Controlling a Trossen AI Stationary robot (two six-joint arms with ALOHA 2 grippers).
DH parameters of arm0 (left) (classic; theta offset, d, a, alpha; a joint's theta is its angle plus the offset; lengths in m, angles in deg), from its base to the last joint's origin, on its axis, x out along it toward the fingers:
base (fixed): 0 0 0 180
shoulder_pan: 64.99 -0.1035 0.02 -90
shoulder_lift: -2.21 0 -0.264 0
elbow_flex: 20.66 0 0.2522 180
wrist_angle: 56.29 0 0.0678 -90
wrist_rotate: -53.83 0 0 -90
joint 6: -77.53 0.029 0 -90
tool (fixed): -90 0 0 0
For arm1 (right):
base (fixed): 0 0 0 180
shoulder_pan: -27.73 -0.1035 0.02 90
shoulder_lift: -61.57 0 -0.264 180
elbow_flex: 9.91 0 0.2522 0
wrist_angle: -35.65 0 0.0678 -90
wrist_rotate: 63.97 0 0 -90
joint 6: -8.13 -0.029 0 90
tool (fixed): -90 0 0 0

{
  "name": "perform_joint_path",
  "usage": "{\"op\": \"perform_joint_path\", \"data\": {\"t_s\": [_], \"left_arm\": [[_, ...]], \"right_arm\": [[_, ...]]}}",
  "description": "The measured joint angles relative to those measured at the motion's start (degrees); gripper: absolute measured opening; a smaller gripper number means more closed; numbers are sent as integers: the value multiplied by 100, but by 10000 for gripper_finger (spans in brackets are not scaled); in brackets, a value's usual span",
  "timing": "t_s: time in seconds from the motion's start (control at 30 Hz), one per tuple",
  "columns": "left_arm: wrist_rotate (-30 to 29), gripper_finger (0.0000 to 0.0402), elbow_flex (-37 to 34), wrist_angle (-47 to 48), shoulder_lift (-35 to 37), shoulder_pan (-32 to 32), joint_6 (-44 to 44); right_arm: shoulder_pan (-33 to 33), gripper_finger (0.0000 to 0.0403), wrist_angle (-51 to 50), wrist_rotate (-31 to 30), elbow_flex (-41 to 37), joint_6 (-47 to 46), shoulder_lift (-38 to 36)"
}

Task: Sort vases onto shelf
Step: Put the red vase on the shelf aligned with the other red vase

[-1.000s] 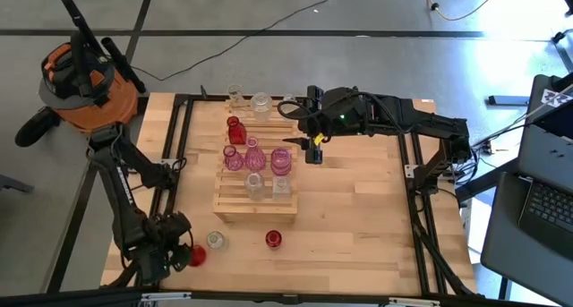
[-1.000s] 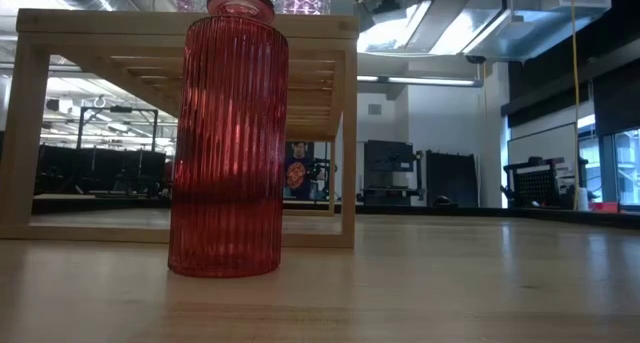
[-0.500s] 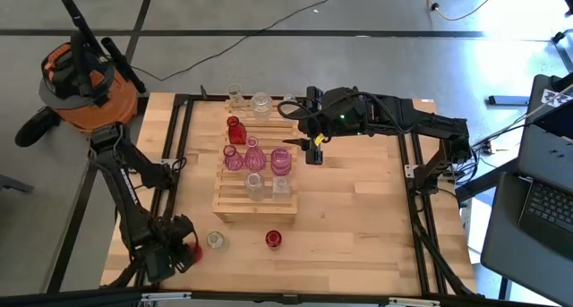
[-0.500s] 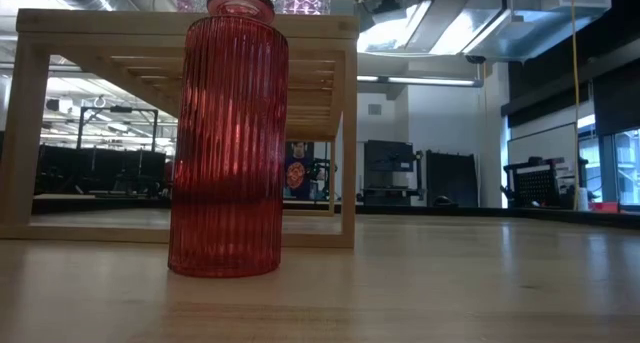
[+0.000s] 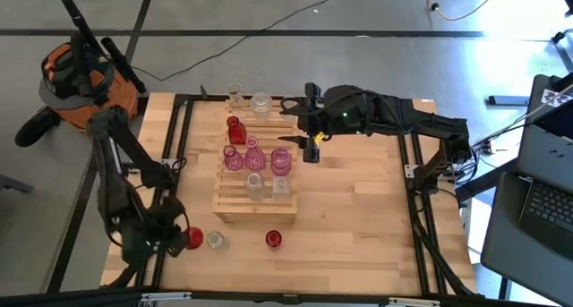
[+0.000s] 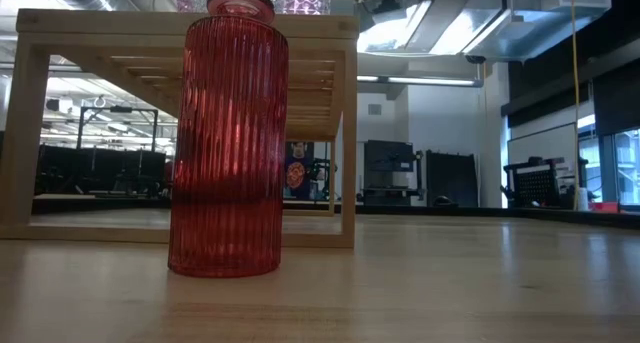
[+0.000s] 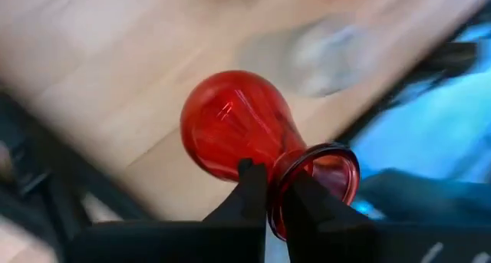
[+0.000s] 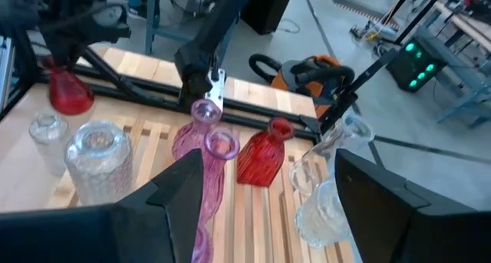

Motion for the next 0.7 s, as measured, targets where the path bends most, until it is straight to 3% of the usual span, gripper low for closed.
{"op": "perform_joint_path", "data": {"t_s": [0.17, 0.23, 0.43, 0.6, 0.7], "left_arm": [[-928, 9, 590, 10, 559, 138, 419], [-1557, 9, 861, -44, 708, 236, 664], [-4074, 8, 1795, -328, 1141, 325, 2503], [-4137, 8, 2493, -335, 1301, -478, 4322], [-3571, 8, 2843, -264, 1280, -1280, 5078]], "right_arm": [[0, 243, 127, 32, 0, 25, 0], [4, 243, 213, 166, -1, 81, 2], [0, 243, 1215, 1620, -2, 653, 2], [-7, 243, 2393, 2421, -2, 744, 2], [-3, 243, 2693, 2444, -2, 864, 2]]}}
